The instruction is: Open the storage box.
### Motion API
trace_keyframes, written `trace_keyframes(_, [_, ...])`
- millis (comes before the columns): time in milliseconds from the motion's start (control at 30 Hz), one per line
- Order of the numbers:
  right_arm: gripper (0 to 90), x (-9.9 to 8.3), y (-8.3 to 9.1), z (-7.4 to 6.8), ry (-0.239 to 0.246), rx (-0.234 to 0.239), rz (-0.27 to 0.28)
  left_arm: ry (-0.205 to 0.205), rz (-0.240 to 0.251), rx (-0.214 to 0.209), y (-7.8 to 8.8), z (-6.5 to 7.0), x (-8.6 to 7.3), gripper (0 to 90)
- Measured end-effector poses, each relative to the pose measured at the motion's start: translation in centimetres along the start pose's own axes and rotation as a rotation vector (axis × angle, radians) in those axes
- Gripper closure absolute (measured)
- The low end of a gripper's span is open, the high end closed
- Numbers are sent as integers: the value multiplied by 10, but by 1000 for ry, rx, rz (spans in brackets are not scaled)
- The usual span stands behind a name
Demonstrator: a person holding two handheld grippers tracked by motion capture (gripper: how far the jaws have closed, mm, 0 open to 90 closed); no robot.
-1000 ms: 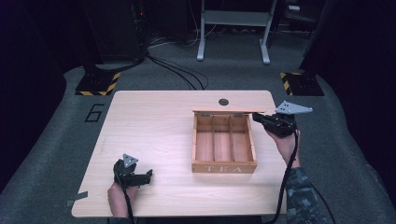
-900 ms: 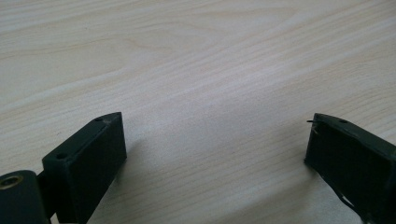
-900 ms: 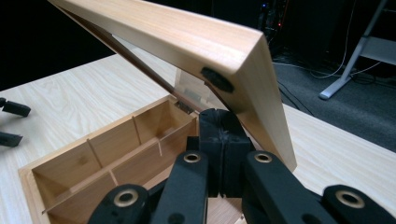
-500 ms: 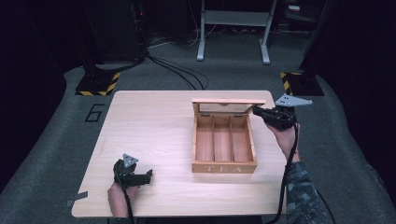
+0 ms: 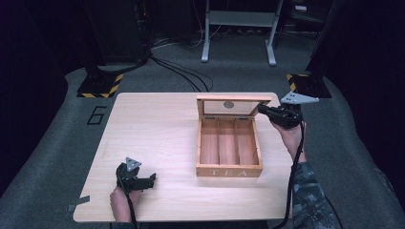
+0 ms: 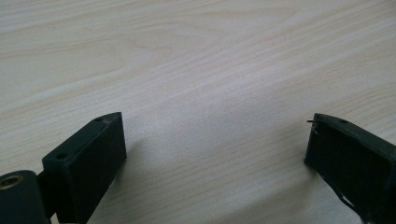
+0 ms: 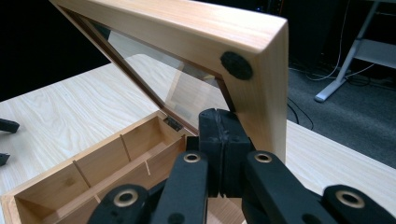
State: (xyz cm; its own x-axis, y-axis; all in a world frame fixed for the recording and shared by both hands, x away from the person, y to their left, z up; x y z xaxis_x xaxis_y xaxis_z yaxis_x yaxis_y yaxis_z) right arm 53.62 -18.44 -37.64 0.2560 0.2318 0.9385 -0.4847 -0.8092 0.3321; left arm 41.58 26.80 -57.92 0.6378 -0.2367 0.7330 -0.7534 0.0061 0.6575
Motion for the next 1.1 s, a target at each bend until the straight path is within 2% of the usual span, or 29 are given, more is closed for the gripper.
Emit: trace_keyframes(1100, [894, 2, -3, 4, -5, 5, 0, 6, 3, 1, 0, 0, 0, 48])
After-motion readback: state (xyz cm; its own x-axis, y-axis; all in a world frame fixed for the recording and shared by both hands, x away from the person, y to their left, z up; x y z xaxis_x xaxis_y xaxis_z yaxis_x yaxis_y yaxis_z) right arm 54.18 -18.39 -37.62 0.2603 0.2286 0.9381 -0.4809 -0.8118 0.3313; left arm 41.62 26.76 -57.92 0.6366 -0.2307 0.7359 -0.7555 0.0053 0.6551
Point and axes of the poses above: each handheld gripper's, and its own axes: y roughly backward along the jaws, x roughly out of its top, z roughly to its right, the point moved 7 cm from there along -y, roughly forward along the jaws, and after that the axes turned 14 degrees about x, right-handed, at the moved point
